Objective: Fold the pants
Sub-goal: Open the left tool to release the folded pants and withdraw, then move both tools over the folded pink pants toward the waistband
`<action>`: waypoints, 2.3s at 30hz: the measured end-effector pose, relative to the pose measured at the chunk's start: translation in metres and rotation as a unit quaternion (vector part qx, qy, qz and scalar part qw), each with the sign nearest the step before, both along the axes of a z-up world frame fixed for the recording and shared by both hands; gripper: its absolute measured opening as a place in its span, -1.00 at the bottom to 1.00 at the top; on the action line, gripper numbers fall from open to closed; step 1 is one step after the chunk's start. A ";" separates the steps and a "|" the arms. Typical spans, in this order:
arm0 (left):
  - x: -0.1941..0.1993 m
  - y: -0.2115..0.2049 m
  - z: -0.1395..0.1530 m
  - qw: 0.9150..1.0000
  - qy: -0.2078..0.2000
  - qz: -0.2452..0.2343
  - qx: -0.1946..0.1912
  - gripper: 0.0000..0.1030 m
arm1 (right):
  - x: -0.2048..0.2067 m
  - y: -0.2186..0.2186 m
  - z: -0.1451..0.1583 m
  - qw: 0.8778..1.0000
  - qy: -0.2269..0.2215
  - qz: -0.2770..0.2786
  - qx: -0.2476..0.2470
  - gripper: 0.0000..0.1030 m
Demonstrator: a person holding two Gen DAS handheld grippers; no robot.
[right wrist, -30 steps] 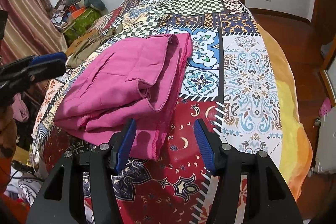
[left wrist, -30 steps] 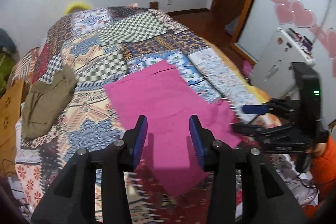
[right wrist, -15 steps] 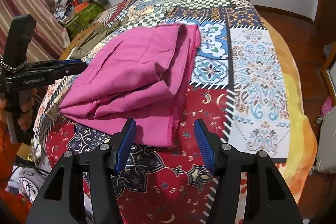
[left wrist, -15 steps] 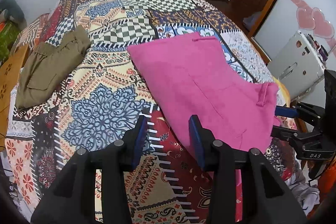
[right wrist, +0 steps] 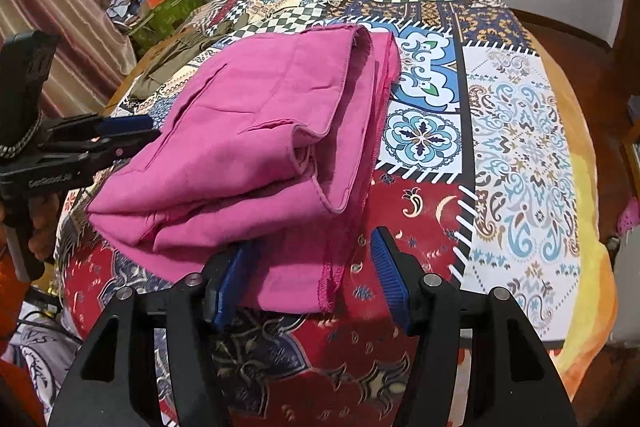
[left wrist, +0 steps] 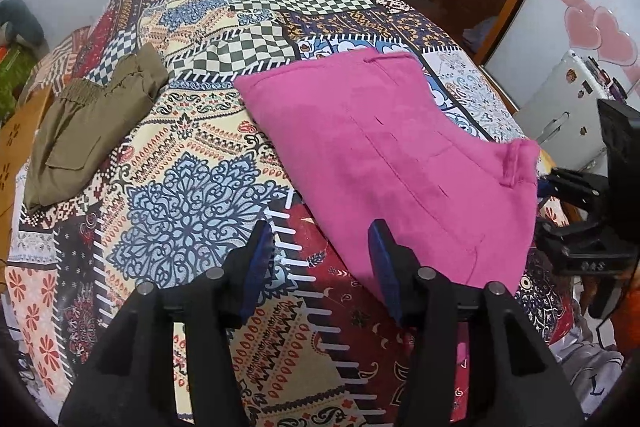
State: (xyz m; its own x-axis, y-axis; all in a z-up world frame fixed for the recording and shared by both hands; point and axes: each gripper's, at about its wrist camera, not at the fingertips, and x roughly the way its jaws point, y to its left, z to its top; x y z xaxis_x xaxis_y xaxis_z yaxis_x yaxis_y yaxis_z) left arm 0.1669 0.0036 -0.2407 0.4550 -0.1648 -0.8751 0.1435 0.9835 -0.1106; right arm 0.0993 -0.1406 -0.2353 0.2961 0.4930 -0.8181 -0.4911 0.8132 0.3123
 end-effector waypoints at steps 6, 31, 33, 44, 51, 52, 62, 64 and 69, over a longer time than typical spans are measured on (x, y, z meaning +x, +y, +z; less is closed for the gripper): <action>-0.003 -0.004 0.000 1.000 -0.003 -0.009 -0.007 -0.02 | 0.018 -0.001 -0.007 1.000 0.000 0.000 -0.017 0.06; 0.079 0.068 0.038 0.998 -0.031 0.040 0.033 -0.01 | 0.033 -0.020 0.007 0.999 -0.003 -0.032 -0.016 0.07; 0.095 0.066 0.033 0.999 -0.021 0.027 0.031 -0.01 | 0.029 -0.022 0.009 0.999 -0.003 -0.034 -0.016 0.07; 0.156 0.025 -0.016 0.998 0.015 -0.042 0.042 0.07 | 0.015 -0.017 -0.007 0.999 0.029 -0.023 -0.027 0.11; 0.174 0.029 -0.041 0.997 0.053 -0.057 0.010 0.16 | 0.029 -0.012 -0.015 0.999 0.028 -0.018 -0.019 0.11; 0.172 0.031 -0.042 0.997 0.058 -0.057 0.008 0.16 | 0.033 -0.011 -0.016 0.999 0.027 -0.018 -0.017 0.12; 0.135 0.048 -0.038 0.998 0.061 -0.034 0.007 0.02 | 0.055 -0.009 -0.012 0.998 0.008 -0.039 -0.041 0.12; 0.124 0.051 -0.035 0.998 0.066 -0.024 0.008 0.01 | 0.053 -0.014 -0.008 0.998 0.004 -0.047 -0.040 0.12; 0.095 0.056 -0.026 0.998 0.067 -0.002 0.009 0.00 | 0.045 -0.029 0.004 0.998 -0.012 -0.061 -0.029 0.12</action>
